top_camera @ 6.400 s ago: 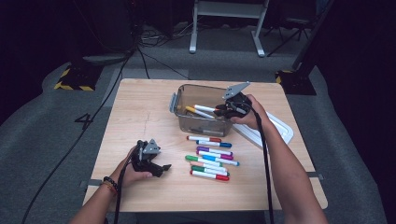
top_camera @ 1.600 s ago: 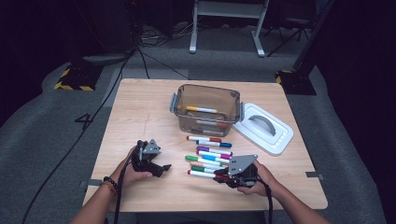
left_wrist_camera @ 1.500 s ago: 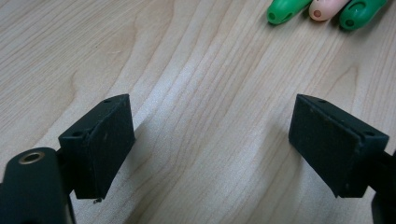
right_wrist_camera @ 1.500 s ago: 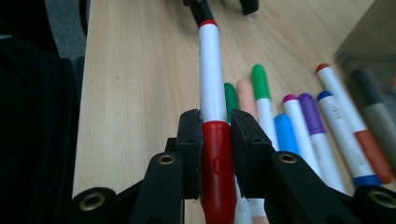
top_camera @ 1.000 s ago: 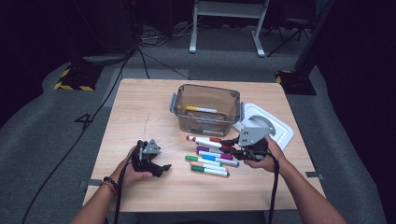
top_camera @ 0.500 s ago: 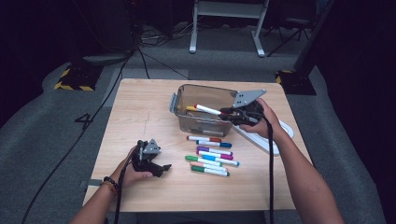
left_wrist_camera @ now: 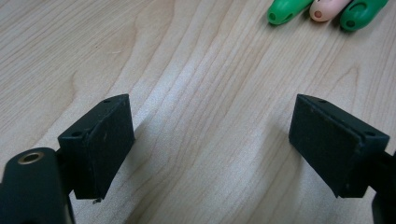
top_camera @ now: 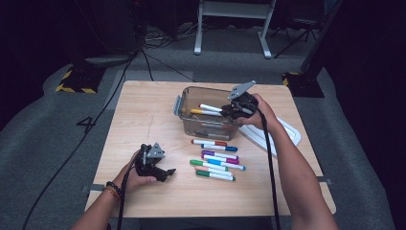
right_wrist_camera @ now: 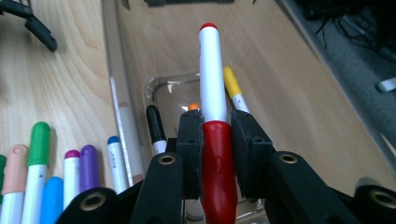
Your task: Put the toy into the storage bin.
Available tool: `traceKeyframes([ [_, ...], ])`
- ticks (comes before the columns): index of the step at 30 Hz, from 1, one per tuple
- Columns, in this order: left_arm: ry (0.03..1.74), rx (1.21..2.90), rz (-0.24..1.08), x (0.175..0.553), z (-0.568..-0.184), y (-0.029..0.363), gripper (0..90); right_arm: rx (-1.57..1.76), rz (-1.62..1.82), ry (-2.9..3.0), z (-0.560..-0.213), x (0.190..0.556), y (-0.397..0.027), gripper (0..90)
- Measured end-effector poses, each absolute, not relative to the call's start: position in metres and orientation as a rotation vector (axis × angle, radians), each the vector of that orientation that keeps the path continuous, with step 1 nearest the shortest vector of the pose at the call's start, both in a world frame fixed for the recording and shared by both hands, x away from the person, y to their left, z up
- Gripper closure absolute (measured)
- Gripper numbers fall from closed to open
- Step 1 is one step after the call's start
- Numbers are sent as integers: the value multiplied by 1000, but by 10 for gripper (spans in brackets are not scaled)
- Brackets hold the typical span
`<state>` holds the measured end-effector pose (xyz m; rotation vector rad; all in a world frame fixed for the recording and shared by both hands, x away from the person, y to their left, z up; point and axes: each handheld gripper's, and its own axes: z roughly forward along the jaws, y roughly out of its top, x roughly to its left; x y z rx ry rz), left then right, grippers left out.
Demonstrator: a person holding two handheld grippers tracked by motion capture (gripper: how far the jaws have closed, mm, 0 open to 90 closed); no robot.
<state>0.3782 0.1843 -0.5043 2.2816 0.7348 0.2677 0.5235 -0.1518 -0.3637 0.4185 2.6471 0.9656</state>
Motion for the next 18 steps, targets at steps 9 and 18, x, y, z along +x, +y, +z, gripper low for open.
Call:
traceKeyframes([
  [9, 735, 2282, 268, 378, -504, 184, 143, 399, 808, 2759, -377, 535, -139, 749],
  [18, 735, 2282, 267, 378, -504, 184, 144, 380, 815, 2809, -381, 538, -136, 748],
])
